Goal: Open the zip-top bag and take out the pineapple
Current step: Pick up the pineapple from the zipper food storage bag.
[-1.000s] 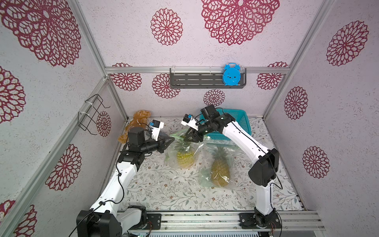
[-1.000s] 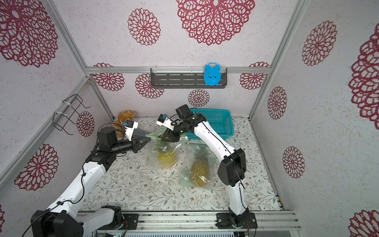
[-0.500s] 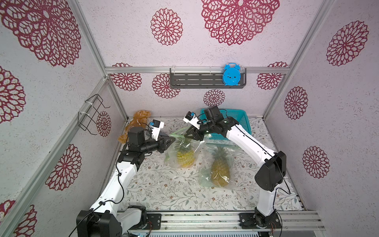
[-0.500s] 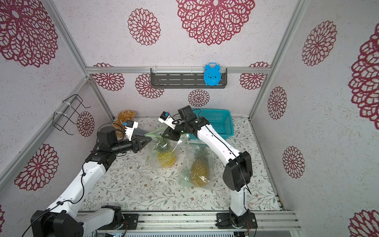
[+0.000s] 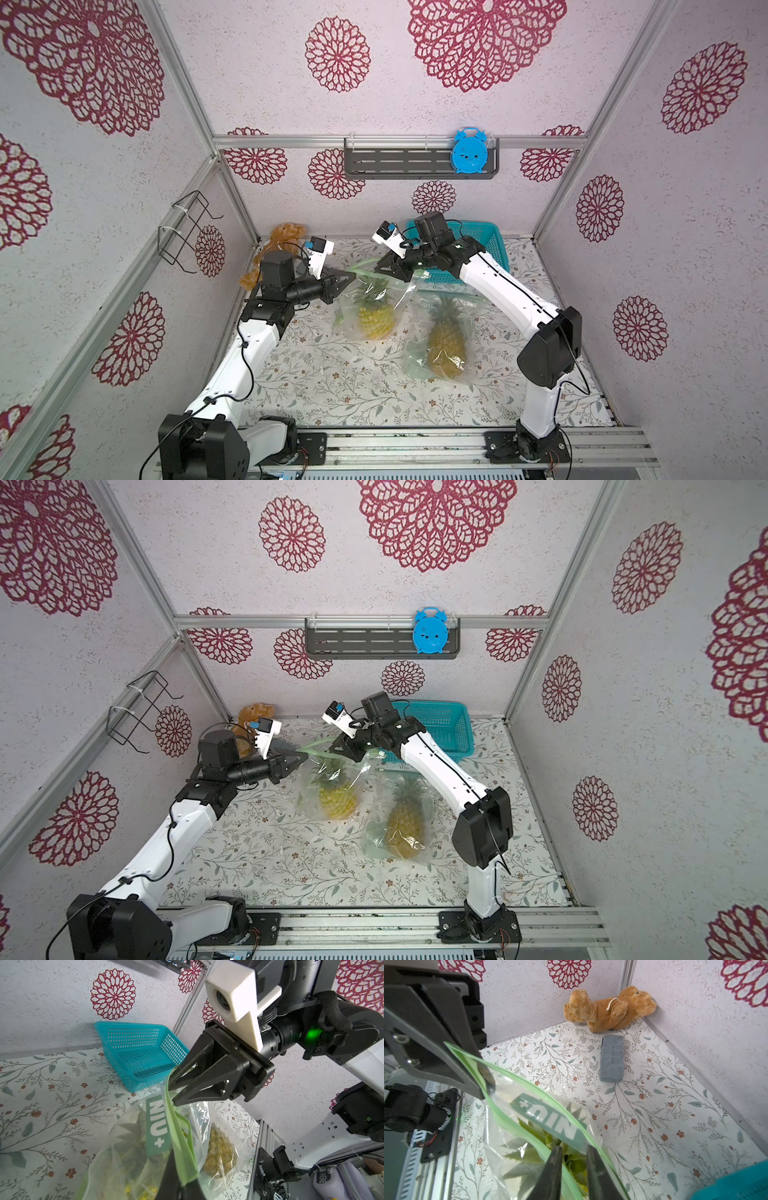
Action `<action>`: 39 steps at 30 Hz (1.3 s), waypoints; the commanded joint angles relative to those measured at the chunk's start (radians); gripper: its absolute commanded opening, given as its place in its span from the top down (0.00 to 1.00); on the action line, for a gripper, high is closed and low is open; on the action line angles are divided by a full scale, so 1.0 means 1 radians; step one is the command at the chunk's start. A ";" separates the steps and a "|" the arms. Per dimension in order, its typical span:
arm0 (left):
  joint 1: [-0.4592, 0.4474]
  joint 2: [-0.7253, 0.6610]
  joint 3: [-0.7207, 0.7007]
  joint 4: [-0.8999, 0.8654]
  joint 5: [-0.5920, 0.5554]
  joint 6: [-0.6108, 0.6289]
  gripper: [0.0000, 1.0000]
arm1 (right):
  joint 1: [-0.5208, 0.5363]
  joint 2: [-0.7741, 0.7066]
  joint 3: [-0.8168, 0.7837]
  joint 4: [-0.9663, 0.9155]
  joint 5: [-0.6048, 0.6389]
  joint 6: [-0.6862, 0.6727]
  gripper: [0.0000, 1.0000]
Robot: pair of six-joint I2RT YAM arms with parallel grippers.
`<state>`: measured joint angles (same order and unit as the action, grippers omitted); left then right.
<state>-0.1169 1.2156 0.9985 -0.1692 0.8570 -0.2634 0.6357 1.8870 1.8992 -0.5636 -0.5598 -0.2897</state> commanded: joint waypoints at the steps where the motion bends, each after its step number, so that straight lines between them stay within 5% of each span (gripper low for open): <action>1: 0.000 0.000 0.021 0.014 0.023 0.004 1.00 | -0.005 -0.024 0.027 0.007 0.048 0.012 0.80; 14: 0.000 0.002 0.030 0.026 0.059 -0.006 1.00 | 0.003 0.008 0.047 -0.109 0.116 -0.077 0.81; 28: -0.001 0.012 0.034 0.036 0.062 -0.014 1.00 | 0.020 0.089 0.199 -0.338 -0.083 -0.207 0.67; 34: -0.001 0.015 0.032 0.036 0.066 -0.016 1.00 | 0.021 0.077 0.200 -0.331 -0.161 -0.213 0.61; 39: 0.000 0.011 0.026 0.036 0.065 -0.016 1.00 | 0.019 0.080 0.188 -0.231 -0.090 -0.126 0.63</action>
<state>-0.1169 1.2263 0.9997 -0.1543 0.9073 -0.2810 0.6518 1.9736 2.0712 -0.8543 -0.6563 -0.4660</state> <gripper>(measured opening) 0.040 0.376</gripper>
